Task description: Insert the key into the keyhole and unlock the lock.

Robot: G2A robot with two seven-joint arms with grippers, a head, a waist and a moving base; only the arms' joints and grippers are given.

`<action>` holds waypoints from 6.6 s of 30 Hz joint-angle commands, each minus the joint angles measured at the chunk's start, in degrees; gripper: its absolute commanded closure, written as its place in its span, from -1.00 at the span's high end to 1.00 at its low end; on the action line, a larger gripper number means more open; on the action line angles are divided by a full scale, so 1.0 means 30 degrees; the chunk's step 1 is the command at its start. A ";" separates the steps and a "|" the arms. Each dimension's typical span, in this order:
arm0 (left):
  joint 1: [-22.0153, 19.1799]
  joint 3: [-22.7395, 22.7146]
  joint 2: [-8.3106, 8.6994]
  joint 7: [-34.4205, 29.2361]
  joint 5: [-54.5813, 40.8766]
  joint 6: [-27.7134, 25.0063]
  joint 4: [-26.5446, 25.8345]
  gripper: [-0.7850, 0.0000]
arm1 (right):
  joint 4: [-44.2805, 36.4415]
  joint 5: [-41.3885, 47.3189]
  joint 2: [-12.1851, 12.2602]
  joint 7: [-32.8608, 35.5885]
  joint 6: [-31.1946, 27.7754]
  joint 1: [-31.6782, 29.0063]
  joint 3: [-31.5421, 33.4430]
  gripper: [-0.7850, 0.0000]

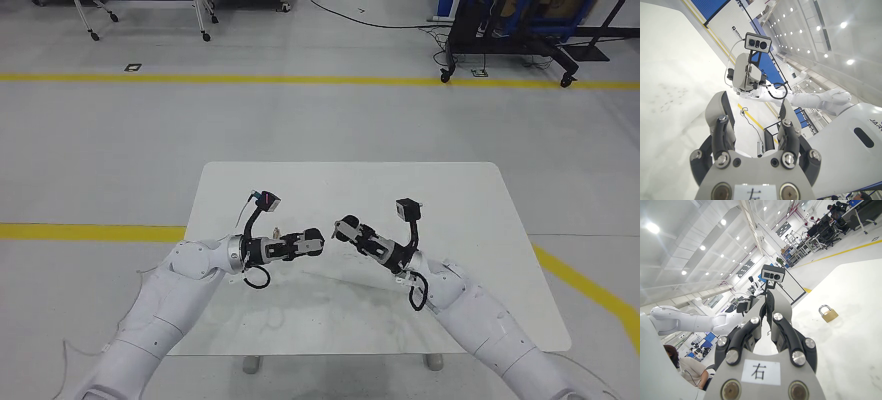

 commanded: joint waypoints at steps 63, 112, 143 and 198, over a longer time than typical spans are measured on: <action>-0.1558 0.2589 0.0194 0.0543 -0.1649 -0.0539 0.2261 -0.50 | 0.0852 -0.0300 -0.1286 0.2203 0.0727 -0.0045 0.0757 -1.00; -0.2104 0.2848 0.0564 -0.1051 0.2338 0.1054 0.1327 -1.00 | 0.1012 -0.1508 -0.0643 0.6841 -0.1585 -0.0006 0.2996 1.00; -0.2248 0.4563 0.1655 -0.1635 0.3494 0.1638 -0.1009 -1.00 | 0.0881 0.3137 0.0972 1.4797 0.0858 0.2765 -0.0848 -0.30; -0.1221 -0.0047 0.4073 0.0789 0.6943 0.1543 -0.2710 1.00 | 0.0296 0.2954 0.2908 0.7363 -0.2263 0.0717 -0.0418 -1.00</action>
